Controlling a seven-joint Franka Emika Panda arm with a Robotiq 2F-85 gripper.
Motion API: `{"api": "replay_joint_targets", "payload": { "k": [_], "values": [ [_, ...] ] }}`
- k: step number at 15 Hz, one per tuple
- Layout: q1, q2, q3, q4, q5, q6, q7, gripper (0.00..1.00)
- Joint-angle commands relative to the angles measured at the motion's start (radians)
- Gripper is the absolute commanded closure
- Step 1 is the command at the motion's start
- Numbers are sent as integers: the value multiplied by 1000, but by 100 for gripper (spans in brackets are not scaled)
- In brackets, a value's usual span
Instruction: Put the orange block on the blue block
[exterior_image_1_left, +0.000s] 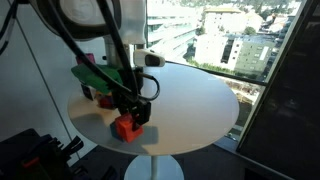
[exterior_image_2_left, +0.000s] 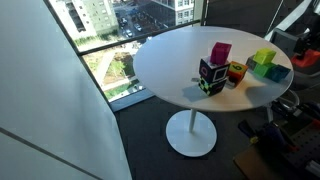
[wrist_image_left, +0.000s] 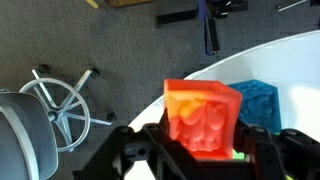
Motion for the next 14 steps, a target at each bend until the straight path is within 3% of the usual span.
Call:
{"api": "replay_joint_targets", "payload": {
  "k": [1,14],
  "values": [
    [-14,21,-12,-1,-29,48,20,76],
    [4,65,-24,-17,49,145,-17,76]
  ]
}}
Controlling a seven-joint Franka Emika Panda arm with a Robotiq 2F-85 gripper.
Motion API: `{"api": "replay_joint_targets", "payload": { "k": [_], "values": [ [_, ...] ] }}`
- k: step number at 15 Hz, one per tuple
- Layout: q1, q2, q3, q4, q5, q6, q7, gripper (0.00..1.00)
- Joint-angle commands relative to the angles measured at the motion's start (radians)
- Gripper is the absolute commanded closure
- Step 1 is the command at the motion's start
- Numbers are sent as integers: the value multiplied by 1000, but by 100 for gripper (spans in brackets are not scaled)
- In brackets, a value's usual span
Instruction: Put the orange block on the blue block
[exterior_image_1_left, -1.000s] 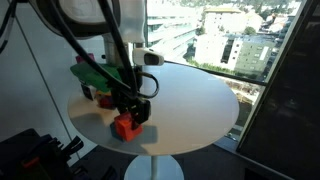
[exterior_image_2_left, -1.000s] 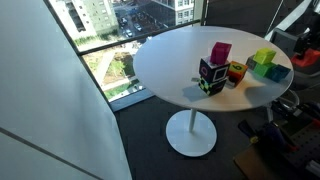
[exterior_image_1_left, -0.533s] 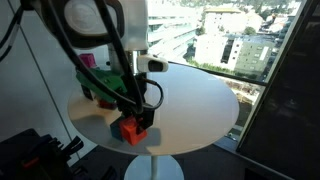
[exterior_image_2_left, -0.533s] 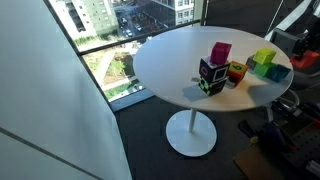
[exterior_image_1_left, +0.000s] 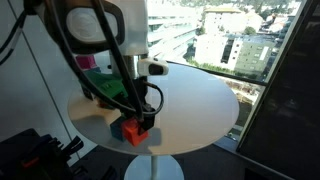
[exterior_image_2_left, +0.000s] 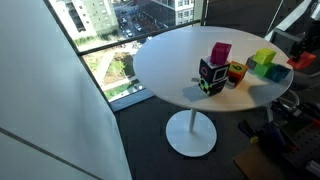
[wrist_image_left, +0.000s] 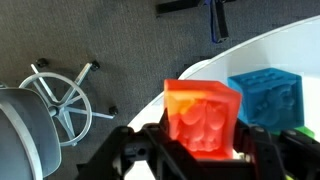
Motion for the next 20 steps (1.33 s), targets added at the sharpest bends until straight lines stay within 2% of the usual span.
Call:
{"api": "replay_joint_targets", "payload": {
  "k": [1,10,20],
  "values": [
    [9,1,-7,-13,47,31,-19,76],
    [26,16,-2,-27,106,68,-38,76],
    [50,26,12,-35,106,91,-40,76]
  ]
}}
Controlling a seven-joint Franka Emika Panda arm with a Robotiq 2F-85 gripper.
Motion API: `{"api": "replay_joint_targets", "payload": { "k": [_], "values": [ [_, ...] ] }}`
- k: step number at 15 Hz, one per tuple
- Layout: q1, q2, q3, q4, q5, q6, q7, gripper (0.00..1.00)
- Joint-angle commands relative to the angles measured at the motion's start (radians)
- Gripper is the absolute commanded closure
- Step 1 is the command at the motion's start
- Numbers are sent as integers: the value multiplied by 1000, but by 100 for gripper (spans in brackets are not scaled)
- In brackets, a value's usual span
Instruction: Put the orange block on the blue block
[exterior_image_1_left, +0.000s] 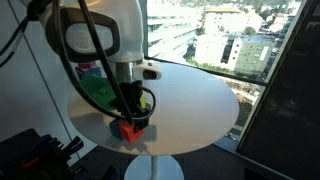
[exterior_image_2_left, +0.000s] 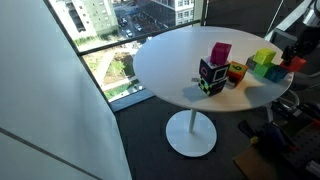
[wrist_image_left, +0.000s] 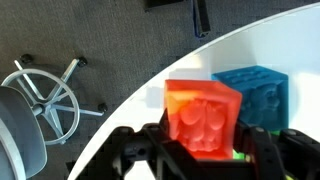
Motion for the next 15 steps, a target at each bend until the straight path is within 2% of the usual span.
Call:
{"api": "replay_joint_targets", "payload": {
  "k": [1,9,15],
  "values": [
    [9,-5,4,-7,29,20,-29,76],
    [17,-4,7,-9,33,20,-29,76],
    [3,-33,5,-6,-12,-20,-2,76]
  ]
}}
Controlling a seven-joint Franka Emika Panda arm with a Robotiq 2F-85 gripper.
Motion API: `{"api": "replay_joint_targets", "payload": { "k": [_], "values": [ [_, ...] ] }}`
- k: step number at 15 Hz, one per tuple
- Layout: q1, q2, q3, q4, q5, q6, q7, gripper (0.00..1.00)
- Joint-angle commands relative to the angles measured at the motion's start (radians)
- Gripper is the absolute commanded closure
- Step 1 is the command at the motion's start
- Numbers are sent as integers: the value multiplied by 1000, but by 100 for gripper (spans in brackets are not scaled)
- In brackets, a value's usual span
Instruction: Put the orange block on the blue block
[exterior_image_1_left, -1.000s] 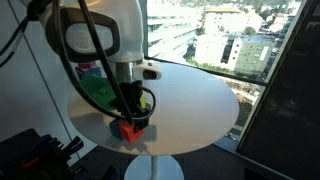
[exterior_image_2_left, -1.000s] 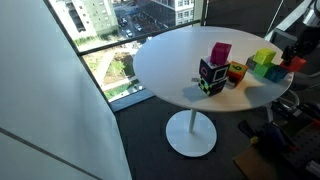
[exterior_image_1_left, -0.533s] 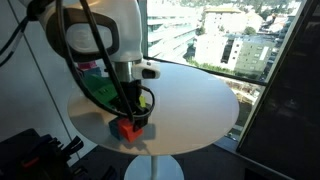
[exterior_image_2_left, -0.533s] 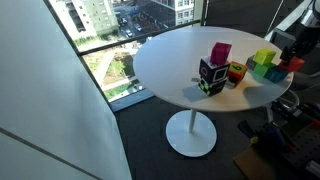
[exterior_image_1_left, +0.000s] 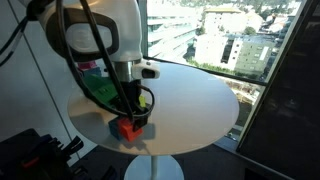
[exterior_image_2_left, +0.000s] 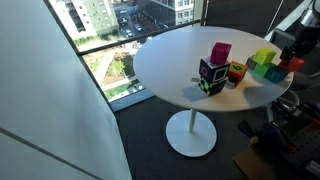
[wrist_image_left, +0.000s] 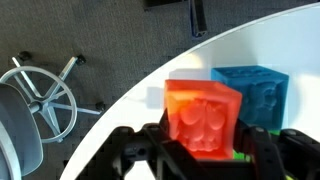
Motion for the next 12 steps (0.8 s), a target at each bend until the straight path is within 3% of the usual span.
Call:
{"api": "replay_joint_targets", "payload": {
  "k": [1,12],
  "values": [
    [-13,-38,1,-4,-18,-26,2,76],
    [-12,-133,9,7,-18,-133,8,76]
  ]
}}
